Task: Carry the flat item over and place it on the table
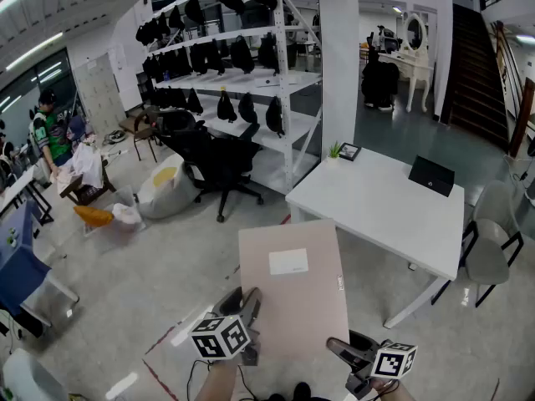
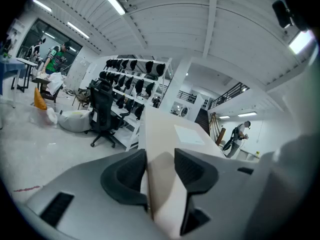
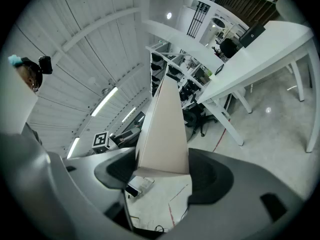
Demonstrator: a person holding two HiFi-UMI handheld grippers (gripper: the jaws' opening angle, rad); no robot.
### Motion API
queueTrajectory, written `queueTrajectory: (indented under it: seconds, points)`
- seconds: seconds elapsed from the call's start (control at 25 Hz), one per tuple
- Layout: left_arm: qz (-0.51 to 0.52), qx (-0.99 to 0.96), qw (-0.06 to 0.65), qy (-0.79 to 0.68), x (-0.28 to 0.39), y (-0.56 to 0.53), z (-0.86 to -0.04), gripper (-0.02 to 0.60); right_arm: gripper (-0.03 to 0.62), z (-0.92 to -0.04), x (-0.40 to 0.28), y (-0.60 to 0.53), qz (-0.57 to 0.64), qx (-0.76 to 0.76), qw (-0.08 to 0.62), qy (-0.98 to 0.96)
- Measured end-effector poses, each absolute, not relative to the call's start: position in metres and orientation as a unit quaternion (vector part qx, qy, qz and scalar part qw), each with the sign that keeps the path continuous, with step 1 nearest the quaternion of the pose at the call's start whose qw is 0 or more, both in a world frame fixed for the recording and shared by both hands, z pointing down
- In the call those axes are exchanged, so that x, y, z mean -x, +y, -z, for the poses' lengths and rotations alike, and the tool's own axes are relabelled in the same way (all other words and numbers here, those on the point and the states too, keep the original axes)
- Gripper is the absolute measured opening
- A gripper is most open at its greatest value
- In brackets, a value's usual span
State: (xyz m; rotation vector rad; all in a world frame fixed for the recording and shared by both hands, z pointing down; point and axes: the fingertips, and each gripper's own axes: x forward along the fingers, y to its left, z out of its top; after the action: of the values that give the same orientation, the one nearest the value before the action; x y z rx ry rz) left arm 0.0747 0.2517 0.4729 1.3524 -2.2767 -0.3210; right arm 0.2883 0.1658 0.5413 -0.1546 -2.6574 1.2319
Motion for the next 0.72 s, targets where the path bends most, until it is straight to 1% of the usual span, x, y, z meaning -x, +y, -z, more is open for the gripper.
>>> queueTrajectory:
  seconds: [0.48,0.72]
  points:
    - [0.123,-0.486,0.234,-0.833,-0.066,0.249,-0.474,0.183,0.331,-0.538,-0.278,0.158,-0.405,0.057,0.099,-0.907]
    - [0.12,-0.48,0.243,-0.834,-0.062,0.245,-0.48,0.179,0.334,-0.532,-0.272,0.145,-0.427,0.047,0.083,-0.899]
